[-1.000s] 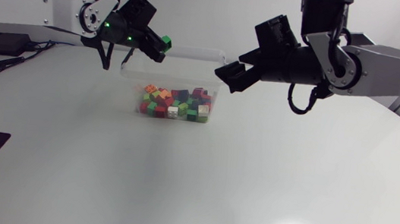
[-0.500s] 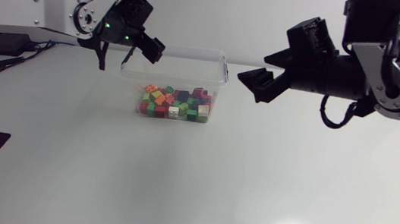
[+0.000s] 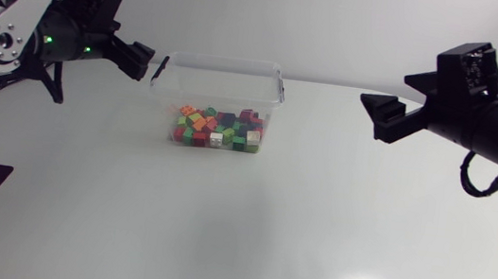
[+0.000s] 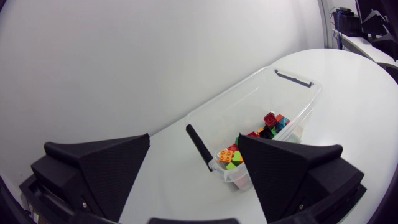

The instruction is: Place the duplo bricks in the container

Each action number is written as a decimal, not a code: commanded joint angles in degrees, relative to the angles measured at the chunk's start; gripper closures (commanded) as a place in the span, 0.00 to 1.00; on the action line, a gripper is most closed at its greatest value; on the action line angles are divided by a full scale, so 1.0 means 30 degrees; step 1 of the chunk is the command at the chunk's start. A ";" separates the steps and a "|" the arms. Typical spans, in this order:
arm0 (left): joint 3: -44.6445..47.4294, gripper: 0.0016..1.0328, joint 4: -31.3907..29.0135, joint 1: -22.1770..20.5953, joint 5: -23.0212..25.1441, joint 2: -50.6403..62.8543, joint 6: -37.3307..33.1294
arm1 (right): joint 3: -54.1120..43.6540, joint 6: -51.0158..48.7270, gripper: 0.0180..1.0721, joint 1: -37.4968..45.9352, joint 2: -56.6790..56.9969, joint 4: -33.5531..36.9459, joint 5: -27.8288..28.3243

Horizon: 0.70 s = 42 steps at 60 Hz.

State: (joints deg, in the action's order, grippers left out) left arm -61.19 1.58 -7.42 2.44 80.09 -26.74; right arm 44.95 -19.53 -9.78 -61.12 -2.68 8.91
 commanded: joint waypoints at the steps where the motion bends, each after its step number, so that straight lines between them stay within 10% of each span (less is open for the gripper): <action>1: 0.1353 0.04 0.0673 0.0511 -0.0226 -0.1503 0.0359 | -0.1008 0.0123 0.04 0.0506 0.0863 -0.0250 -0.0127; 42: 1.0523 0.04 0.2519 0.2708 -0.0109 -1.1259 0.2967 | -0.7600 -0.0492 0.04 0.1034 0.9271 -0.0602 -0.3496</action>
State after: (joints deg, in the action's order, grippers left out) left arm -32.32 8.91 0.25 2.24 48.86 -19.77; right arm 24.47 -19.90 -7.27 -36.16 -5.17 -0.54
